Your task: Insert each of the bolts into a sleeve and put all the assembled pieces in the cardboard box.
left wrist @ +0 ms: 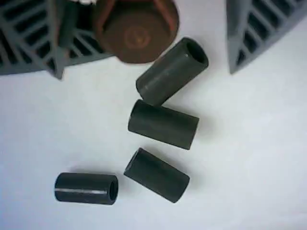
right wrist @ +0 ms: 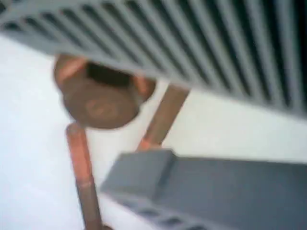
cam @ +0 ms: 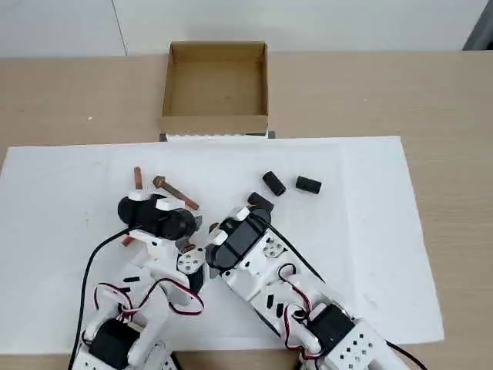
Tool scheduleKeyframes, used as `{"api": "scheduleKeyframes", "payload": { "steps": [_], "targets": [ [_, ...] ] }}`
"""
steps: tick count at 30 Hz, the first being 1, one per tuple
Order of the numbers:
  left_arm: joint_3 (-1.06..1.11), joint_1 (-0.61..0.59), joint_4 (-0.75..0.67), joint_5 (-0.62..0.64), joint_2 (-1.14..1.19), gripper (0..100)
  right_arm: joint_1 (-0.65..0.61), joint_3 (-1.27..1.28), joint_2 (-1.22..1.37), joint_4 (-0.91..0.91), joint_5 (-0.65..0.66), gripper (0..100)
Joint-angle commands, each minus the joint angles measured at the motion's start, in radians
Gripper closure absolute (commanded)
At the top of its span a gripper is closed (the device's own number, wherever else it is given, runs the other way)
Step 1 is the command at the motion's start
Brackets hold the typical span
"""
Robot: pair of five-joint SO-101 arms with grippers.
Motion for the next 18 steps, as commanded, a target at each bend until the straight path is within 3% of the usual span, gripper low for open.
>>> {"api": "scheduleKeyframes", "payload": {
  "steps": [1,8,14,18],
  "targets": [
    [-0.091,-0.009,0.006,-0.003,-0.002,79,-0.001,-0.046,-0.015,-0.024,0.005,99.5],
    [-0.213,-0.011,0.066,-0.009,0.000,79,0.005,-0.046,-0.015,-0.018,0.002,99.5],
    [-0.239,-0.026,0.080,-0.011,-0.002,98,0.094,-0.046,-0.015,-0.016,0.000,99.5],
    [-0.234,-0.110,0.078,-0.020,-0.002,99,0.179,-0.048,-0.013,-0.016,0.000,99.5]
  ]
}}
